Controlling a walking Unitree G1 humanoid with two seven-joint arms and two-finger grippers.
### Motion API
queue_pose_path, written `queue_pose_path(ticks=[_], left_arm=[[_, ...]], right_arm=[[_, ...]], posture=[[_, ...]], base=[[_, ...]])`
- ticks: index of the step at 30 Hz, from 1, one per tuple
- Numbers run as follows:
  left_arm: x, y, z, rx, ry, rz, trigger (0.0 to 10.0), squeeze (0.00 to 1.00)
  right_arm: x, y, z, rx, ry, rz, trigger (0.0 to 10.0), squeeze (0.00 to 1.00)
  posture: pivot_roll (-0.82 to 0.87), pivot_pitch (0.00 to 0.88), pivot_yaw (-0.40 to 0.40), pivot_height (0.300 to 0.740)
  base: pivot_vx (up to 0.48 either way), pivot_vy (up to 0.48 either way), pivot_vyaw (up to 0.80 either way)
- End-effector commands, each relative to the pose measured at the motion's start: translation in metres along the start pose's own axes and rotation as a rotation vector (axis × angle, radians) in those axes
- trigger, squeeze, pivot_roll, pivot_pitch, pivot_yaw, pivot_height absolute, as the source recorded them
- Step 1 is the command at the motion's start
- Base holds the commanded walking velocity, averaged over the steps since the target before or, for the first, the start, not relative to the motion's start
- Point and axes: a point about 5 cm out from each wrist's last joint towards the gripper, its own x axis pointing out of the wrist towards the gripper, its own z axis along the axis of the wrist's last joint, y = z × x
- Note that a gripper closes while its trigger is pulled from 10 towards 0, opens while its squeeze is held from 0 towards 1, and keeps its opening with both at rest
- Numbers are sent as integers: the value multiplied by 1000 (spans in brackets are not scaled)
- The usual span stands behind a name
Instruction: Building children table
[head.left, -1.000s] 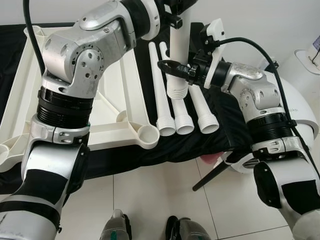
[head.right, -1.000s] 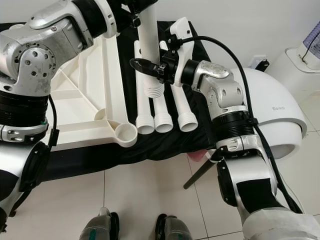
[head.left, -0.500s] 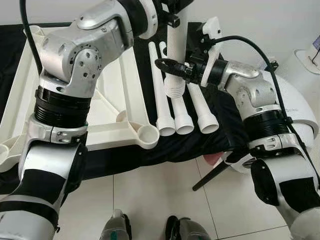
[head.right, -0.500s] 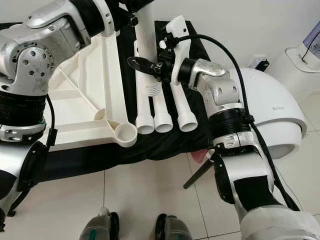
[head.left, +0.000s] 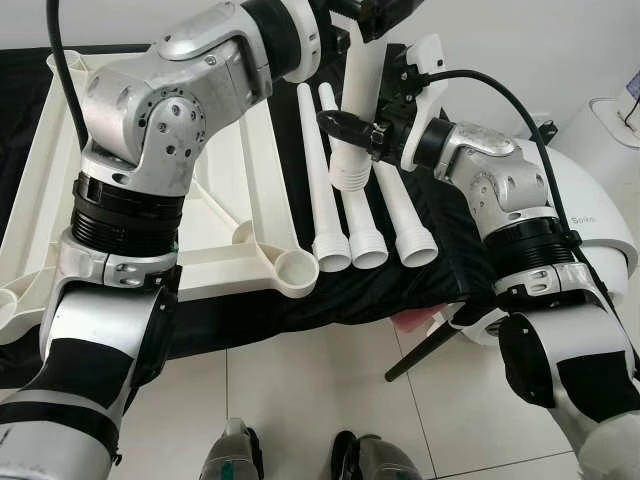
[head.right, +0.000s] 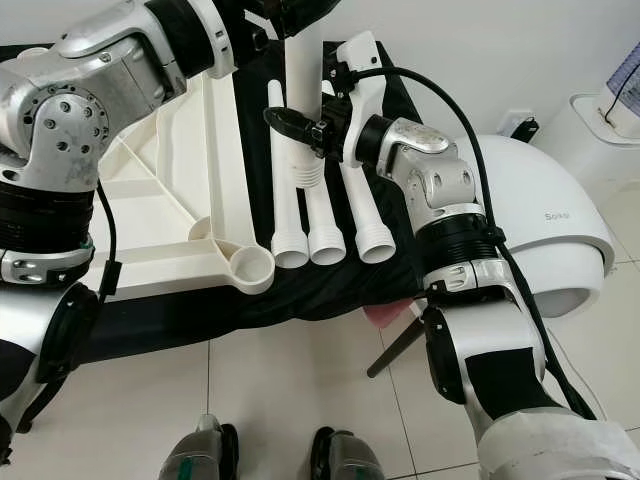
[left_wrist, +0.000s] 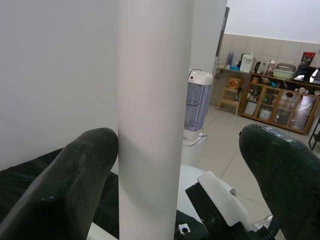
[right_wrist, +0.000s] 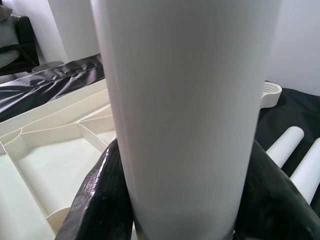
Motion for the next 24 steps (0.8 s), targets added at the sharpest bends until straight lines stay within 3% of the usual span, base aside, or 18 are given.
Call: queue_pose_path(ticks=[1,10,11,14,15,16,18,21,22,24], left_arm=[[-2,-14,6,23,-5,-217,10000,1000],[-6,-10,5,38,16,-180,10000,1000],[-10,-2,0,25,26,-121,10000,1000],[-12,3,-3,19,32,-91,10000,996],[-14,9,-6,14,38,-60,10000,604],[-15,13,-8,11,41,-35,10000,35],[-19,25,-16,-1,50,49,10000,0],[-21,31,-22,-12,63,98,10000,0],[-27,42,-36,-23,80,201,10000,0],[-30,46,-41,-25,87,242,10000,0]], right_arm=[[2,-2,9,-17,-33,-7,10000,0],[-1,-9,10,-2,-59,-67,10000,0],[-5,-16,12,3,-80,-123,10000,0],[-8,-18,12,6,-91,-150,10000,0],[-10,-21,12,11,-100,-176,10000,0],[-12,-22,12,15,-106,-192,10000,0],[-18,-26,10,24,-130,-254,10000,0],[-21,-28,9,33,-139,-278,10000,0],[-26,-30,5,66,-152,-327,10000,0],[-27,-30,3,79,-153,-340,10000,0]], posture=[[60,120,-53,740],[68,124,-52,740],[70,126,-50,740],[70,126,-50,740],[70,128,-47,740],[70,128,-47,740],[69,134,-44,740],[69,134,-44,740],[64,140,-40,740],[63,141,-39,740]], base=[[0,0,0],[0,0,0],[0,0,0],[0,0,0],[0,0,0],[0,0,0],[0,0,0],[0,0,0],[0,0,0],[0,0,0]])
